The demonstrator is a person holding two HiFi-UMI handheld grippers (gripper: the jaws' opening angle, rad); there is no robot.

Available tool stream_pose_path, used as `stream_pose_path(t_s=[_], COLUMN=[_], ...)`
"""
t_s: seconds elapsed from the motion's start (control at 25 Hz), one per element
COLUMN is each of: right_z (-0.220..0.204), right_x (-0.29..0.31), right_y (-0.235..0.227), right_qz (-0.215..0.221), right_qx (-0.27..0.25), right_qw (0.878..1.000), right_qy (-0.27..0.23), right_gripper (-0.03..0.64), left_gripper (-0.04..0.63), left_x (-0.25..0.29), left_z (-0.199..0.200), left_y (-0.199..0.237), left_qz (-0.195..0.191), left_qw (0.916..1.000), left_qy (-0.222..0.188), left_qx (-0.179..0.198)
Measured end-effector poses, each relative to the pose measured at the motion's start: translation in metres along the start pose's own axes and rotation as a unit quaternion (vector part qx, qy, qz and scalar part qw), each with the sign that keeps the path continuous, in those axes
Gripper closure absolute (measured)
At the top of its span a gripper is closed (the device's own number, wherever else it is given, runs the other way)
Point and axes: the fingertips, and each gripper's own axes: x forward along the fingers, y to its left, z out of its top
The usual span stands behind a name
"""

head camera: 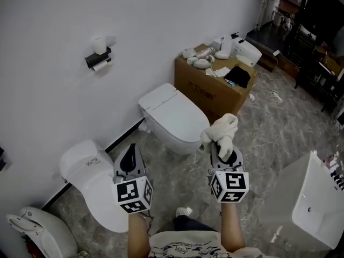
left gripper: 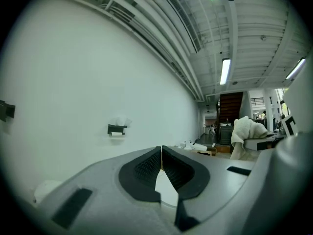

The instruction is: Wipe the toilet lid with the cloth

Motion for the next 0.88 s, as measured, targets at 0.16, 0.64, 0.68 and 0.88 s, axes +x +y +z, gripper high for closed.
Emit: stream_pose_path(t_s=[0.16, 0.64, 0.68, 0.88], right_z=[0.0, -0.022, -0.022, -0.021], right_x=[0.037, 0.119, 0.127, 0.172], right_y=[-0.019, -0.047, -0.05, -0.061], right_qz=[0.005, 0.007, 0.005, -0.004], right_qx=[0.008, 0.018, 0.017, 0.009], right_qw=[1.0, 0.999, 0.999, 1.0], right_qy=[0.002, 0.026, 0.027, 0.024], right_gripper=[0.508, 0.508, 0.508, 0.508], left_gripper=[0.583, 0.583, 0.582, 0.583], left_x=[0.037, 0.121, 0.13, 0.182], left_z=[0.001, -0.019, -0.018, -0.022], left_y=[-0.003, 0.007, 0.009, 0.014], left_qz=[0.011, 0.024, 0.024, 0.013], left_qw=[0.9999, 0.9991, 0.9992, 0.9995], left_qy=[0.007, 0.034, 0.033, 0.029], left_qx=[-0.002, 0.0, -0.002, -0.007])
